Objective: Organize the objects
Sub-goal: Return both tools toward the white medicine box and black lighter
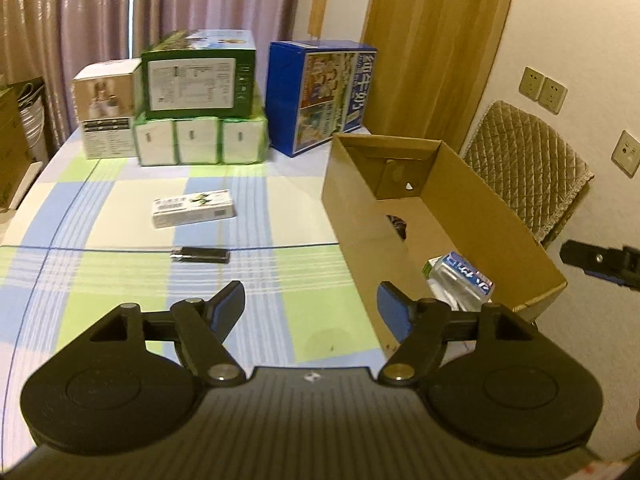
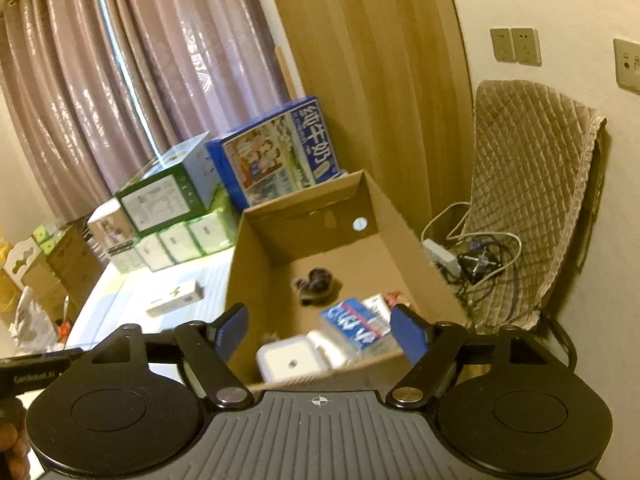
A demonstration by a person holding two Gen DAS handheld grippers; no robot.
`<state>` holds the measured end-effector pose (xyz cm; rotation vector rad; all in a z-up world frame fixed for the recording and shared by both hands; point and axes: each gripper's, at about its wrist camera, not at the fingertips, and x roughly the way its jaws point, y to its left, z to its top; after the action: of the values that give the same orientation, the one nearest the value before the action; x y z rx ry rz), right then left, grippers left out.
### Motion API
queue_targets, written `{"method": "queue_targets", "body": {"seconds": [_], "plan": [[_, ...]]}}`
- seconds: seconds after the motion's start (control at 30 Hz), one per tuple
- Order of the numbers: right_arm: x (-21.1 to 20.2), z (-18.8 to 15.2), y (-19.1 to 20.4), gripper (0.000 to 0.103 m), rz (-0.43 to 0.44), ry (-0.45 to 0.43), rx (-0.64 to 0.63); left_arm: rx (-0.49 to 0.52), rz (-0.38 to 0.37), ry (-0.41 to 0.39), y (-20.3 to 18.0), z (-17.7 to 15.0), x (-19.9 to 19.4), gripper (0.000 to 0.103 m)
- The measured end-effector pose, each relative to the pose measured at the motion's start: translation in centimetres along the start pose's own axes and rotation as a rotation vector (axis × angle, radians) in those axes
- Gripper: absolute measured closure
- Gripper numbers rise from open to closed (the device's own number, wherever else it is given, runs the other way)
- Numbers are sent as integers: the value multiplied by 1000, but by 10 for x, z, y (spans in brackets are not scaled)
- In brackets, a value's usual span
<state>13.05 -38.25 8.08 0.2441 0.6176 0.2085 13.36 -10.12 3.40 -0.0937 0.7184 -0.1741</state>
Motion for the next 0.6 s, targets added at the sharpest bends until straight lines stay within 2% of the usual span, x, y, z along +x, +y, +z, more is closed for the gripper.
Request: {"method": "queue_targets", "body": {"seconds": [0.07,0.33,0.6], "plan": [[-7,-7,8,20,4,1,3,-9,5,-4,6,-4,-9,28],[-23,-23,49,6,54,7,-43,-46,53,-2,40,-22,-35,23],[-17,-31,91,2,103,23,-102,-69,134,-30,80,-29,-63,12]]}}
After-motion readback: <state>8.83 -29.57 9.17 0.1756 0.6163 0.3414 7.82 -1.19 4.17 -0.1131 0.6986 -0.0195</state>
